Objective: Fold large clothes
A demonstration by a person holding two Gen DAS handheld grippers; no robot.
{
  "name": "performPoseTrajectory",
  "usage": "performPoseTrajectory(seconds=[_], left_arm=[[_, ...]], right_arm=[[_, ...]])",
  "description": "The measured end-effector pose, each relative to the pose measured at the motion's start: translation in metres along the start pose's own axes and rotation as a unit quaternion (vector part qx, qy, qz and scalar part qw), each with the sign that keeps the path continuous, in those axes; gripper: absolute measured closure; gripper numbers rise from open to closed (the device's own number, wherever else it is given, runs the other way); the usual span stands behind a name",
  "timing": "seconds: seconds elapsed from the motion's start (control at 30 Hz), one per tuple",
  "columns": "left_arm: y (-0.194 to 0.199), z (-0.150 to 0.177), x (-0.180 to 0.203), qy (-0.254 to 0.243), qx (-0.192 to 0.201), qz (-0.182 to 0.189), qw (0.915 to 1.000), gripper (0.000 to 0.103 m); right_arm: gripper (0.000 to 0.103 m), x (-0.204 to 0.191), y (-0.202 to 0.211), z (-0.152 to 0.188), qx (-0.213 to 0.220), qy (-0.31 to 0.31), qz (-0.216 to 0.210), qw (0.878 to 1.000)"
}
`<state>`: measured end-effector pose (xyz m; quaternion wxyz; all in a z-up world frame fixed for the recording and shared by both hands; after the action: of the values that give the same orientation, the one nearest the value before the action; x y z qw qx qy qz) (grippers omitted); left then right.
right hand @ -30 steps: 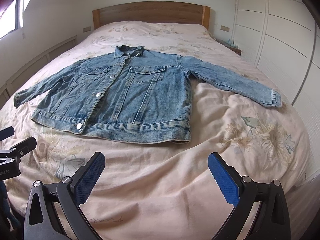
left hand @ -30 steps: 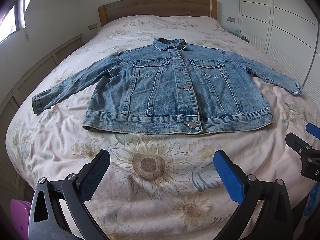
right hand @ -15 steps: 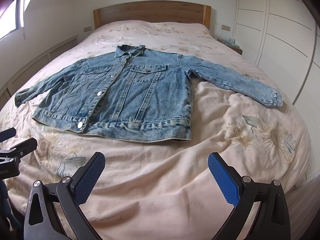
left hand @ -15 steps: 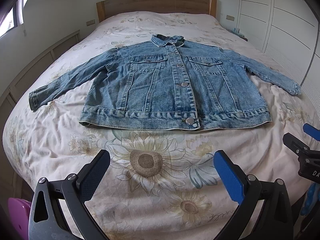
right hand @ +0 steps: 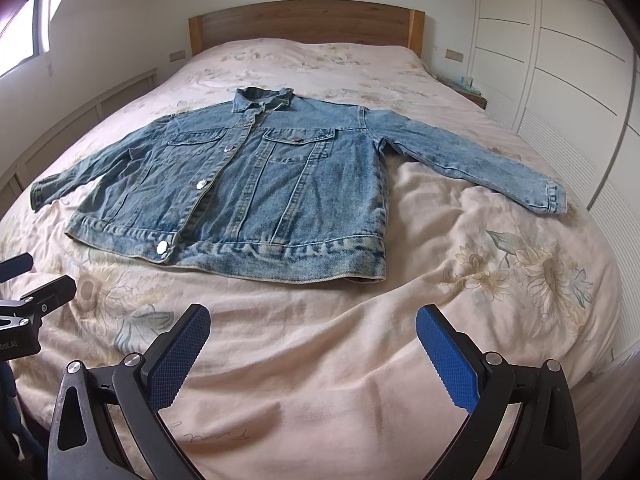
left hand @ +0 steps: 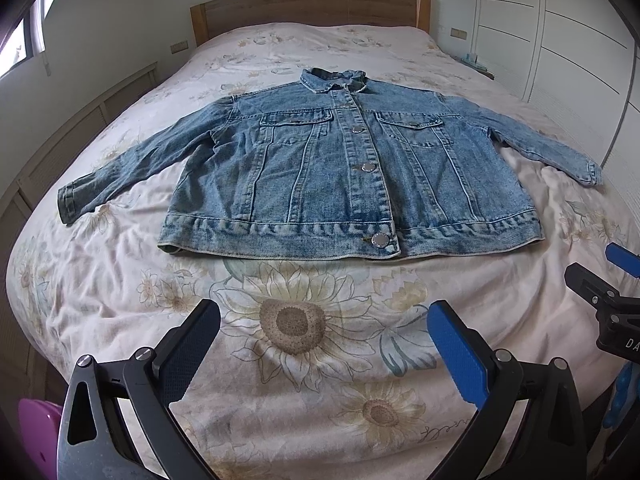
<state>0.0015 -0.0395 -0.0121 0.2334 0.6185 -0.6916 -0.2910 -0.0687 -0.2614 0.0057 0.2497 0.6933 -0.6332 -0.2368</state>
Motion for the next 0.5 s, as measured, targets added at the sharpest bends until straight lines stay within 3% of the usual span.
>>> performPoseTrajectory(seconds=[0.5], left_arm=[[-0.003, -0.008, -0.003, -0.001, 0.000, -0.017, 0.9999, 0.001]], right_arm=[[0.000, 0.005, -0.011, -0.002, -0.008, -0.010, -0.007, 1.000]])
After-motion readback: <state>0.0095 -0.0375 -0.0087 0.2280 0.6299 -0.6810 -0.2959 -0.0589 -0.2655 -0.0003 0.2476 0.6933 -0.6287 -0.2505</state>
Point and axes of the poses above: each gripper's, at about its wrist camera, not at the fingertips, and y roughly against the way its jaws point, x to its right, z to its underside, the point moved 1 cm from there along -y, roughly the way its jaws point, and after that the axes turned 7 degrees about x, right-handed, at the moved point
